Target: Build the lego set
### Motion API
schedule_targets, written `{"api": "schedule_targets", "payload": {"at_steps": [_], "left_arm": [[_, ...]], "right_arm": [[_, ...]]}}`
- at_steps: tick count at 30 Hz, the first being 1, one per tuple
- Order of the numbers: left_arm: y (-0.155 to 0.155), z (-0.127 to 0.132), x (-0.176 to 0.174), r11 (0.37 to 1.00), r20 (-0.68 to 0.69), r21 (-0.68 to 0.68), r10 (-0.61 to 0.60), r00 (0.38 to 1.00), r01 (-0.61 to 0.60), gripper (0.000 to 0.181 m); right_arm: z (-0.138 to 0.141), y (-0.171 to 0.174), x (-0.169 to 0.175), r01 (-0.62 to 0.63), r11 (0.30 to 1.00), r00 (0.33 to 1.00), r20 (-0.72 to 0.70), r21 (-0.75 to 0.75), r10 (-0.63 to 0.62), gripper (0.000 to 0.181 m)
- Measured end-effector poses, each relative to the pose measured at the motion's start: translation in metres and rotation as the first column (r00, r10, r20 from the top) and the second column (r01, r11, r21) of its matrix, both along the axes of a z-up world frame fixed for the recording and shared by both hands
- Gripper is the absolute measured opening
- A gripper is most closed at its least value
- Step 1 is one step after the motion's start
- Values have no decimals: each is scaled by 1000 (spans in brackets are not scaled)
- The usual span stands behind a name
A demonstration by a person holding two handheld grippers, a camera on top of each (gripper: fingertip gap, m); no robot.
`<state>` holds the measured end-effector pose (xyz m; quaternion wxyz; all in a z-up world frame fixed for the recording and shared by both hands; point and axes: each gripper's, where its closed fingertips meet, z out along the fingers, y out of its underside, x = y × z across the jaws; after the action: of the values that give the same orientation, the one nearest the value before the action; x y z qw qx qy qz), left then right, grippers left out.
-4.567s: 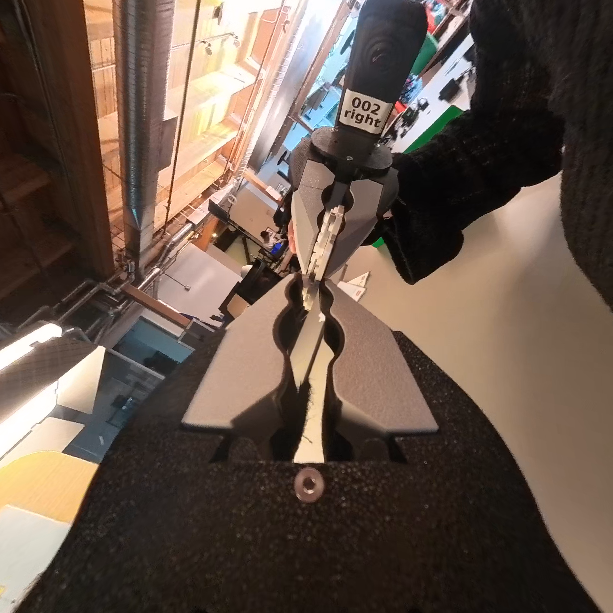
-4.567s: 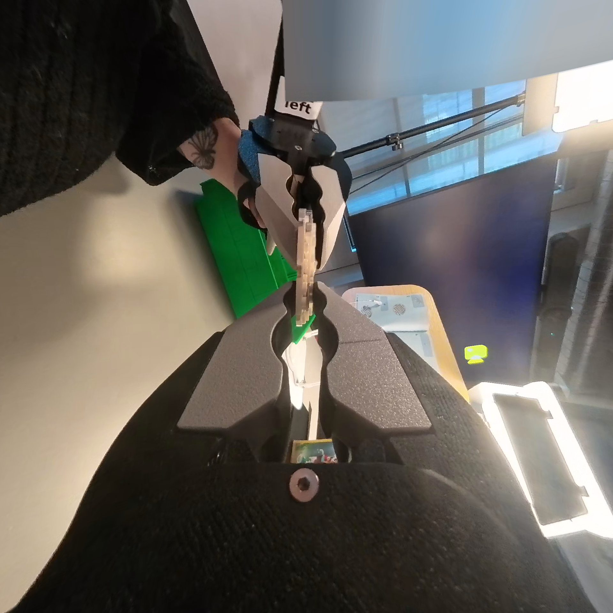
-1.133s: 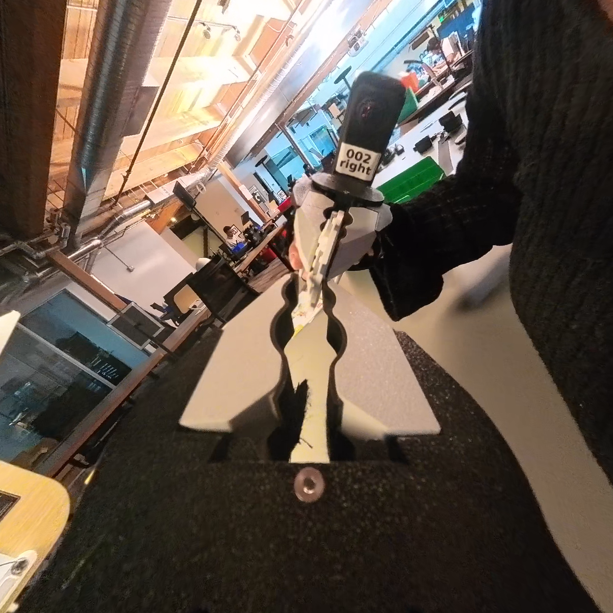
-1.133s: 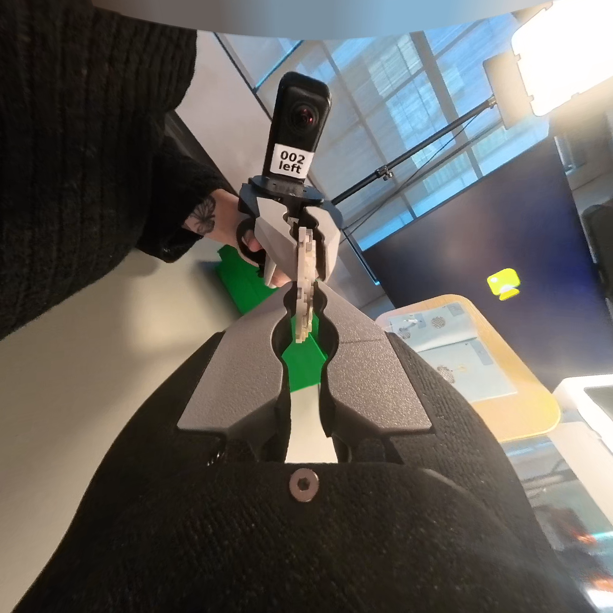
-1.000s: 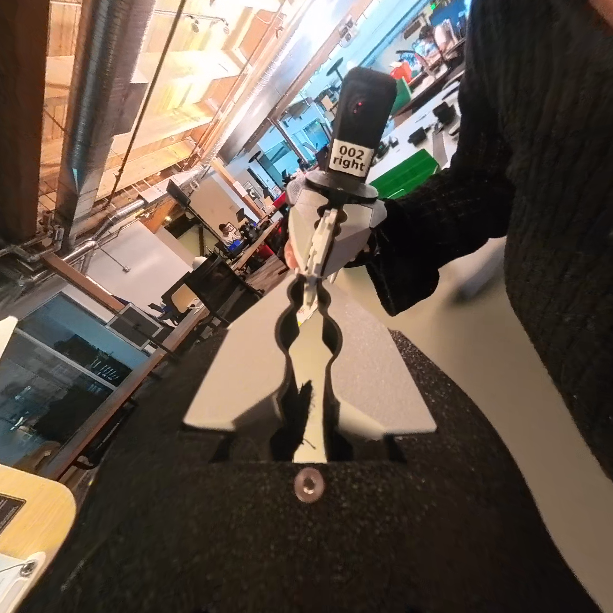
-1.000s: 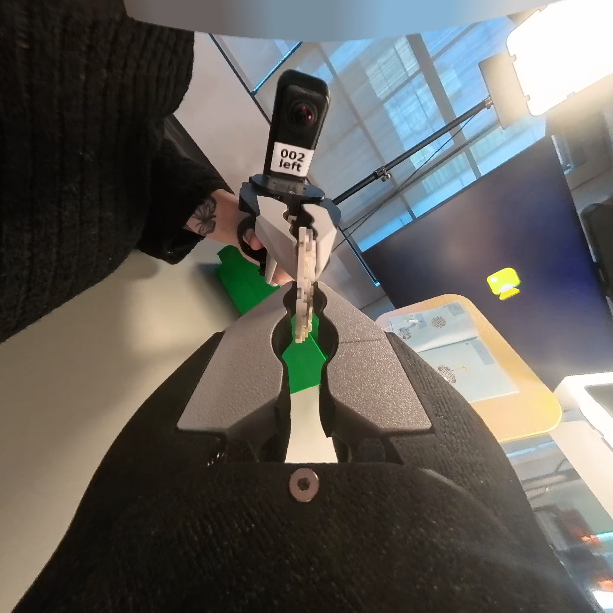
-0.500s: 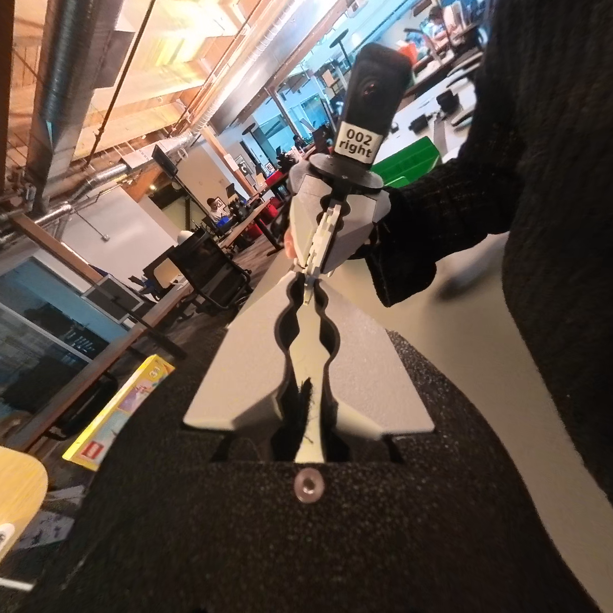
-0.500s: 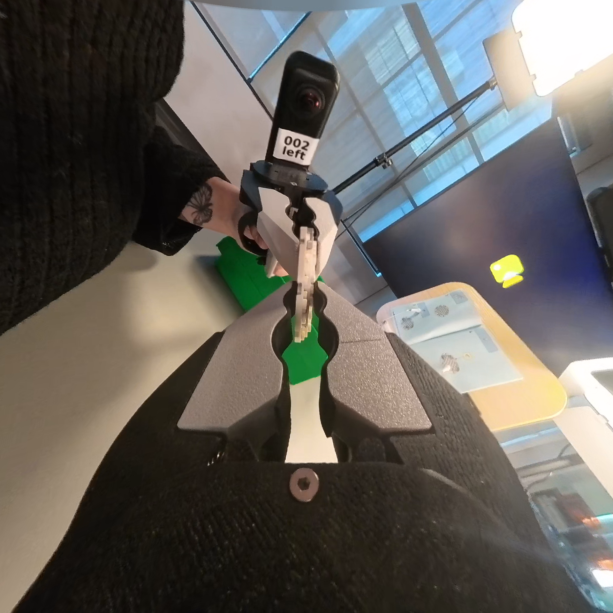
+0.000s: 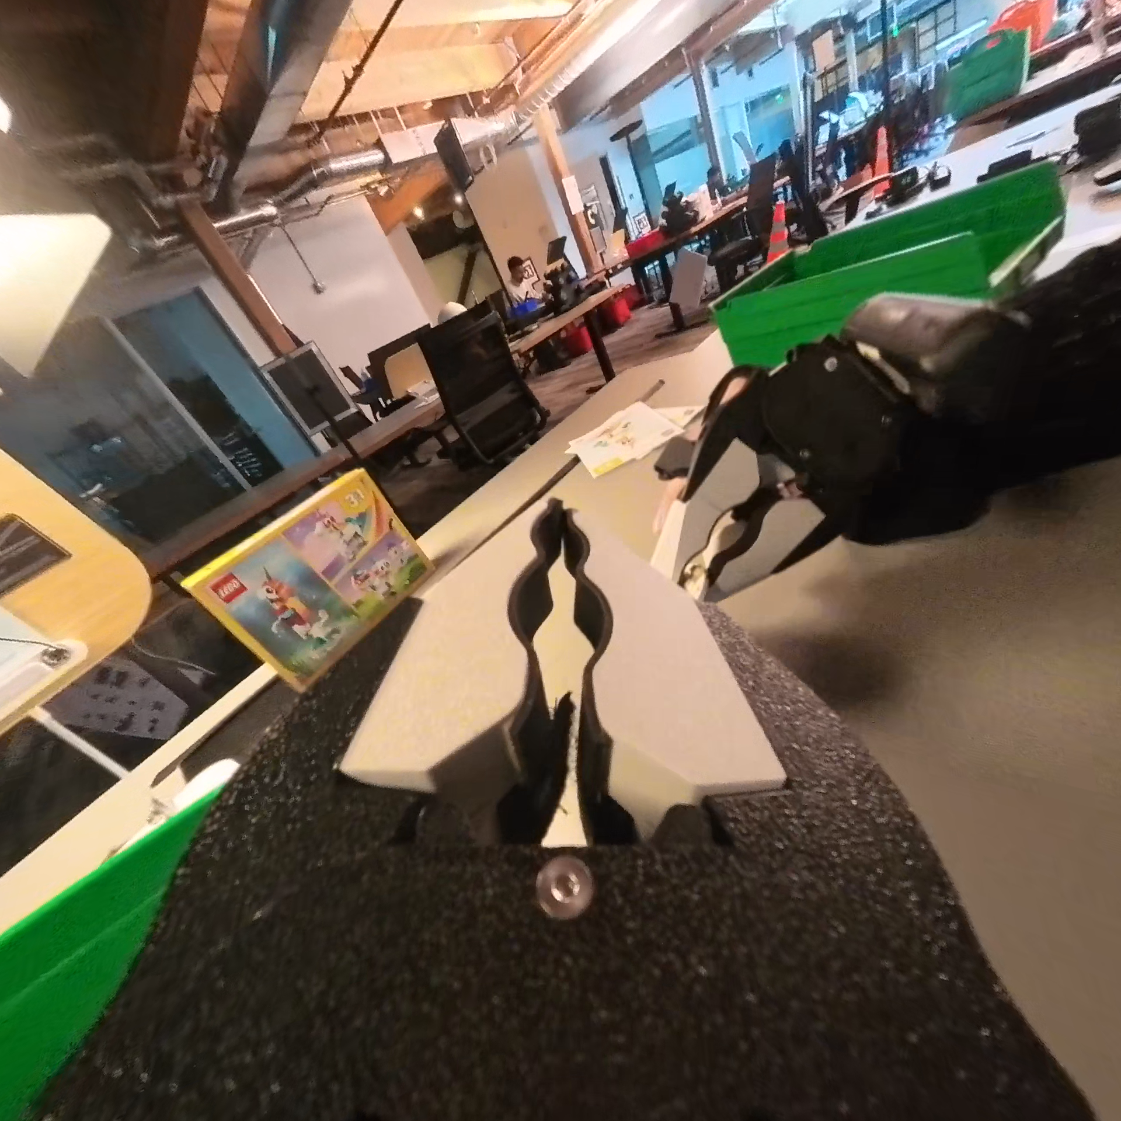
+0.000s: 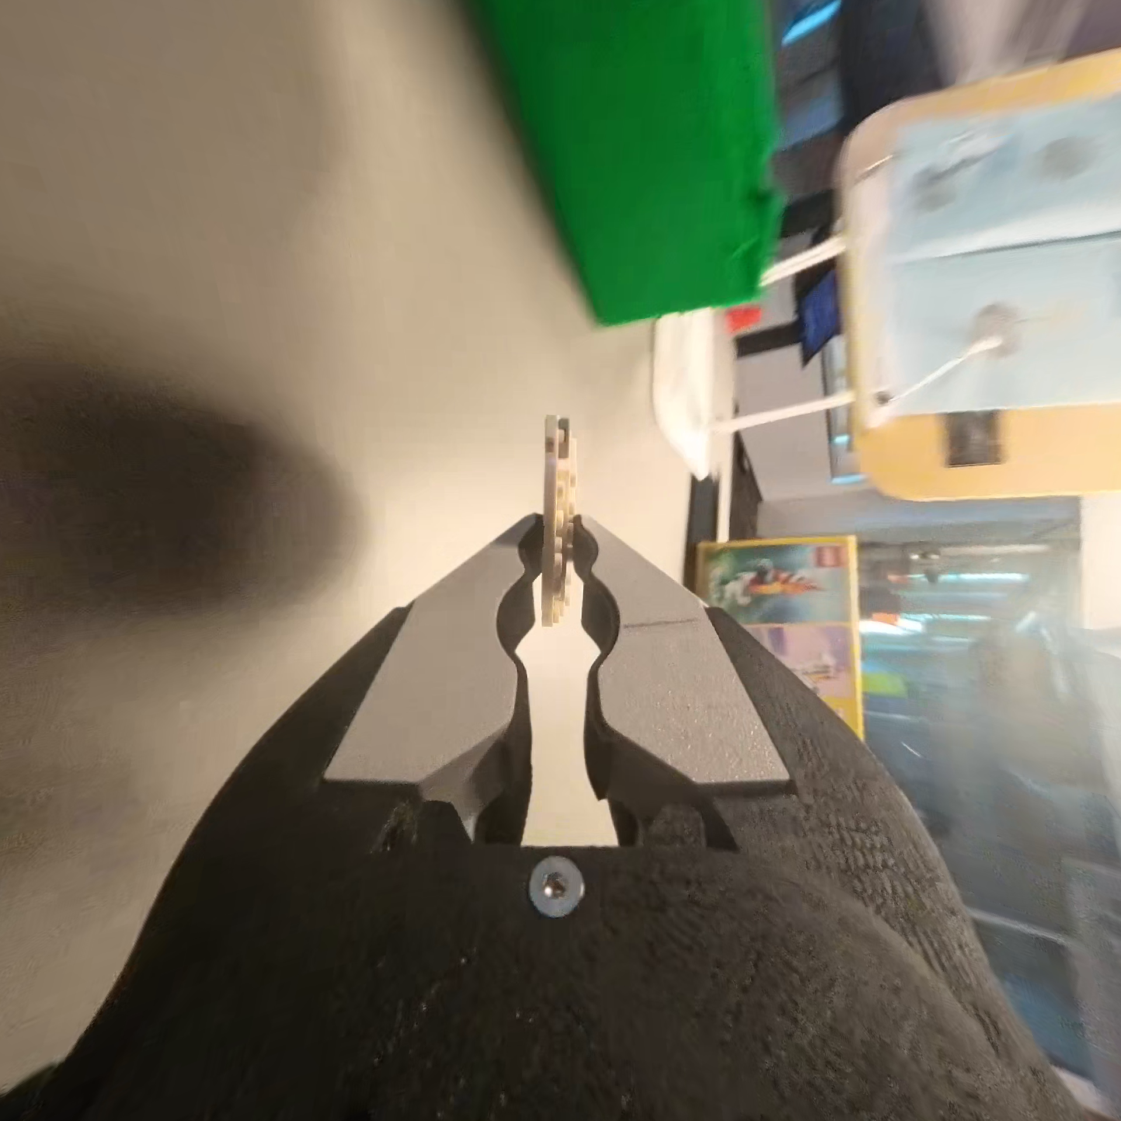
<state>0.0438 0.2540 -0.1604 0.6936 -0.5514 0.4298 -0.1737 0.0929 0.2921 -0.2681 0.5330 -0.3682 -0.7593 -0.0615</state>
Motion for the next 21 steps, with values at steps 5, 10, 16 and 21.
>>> {"api": "schedule_targets", "payload": {"at_steps": [5,10,16,21], "left_arm": [[5,-22,3,997,9,-54,-47,999,47,0],[5,-28,2,996,44,-55,-68,997,70,0],[8,-28,-3,999,101,-45,-23,995,27,15],[3,-34,3,997,82,-61,-50,995,56,32]], "right_arm": [[-34,3,-7,31,996,994,100,82,-39,7],[-43,-2,-17,15,992,988,148,125,-34,9],[-43,-7,-22,10,997,986,163,70,-21,14],[-37,-20,-23,1,996,987,160,-92,14,32]]}}
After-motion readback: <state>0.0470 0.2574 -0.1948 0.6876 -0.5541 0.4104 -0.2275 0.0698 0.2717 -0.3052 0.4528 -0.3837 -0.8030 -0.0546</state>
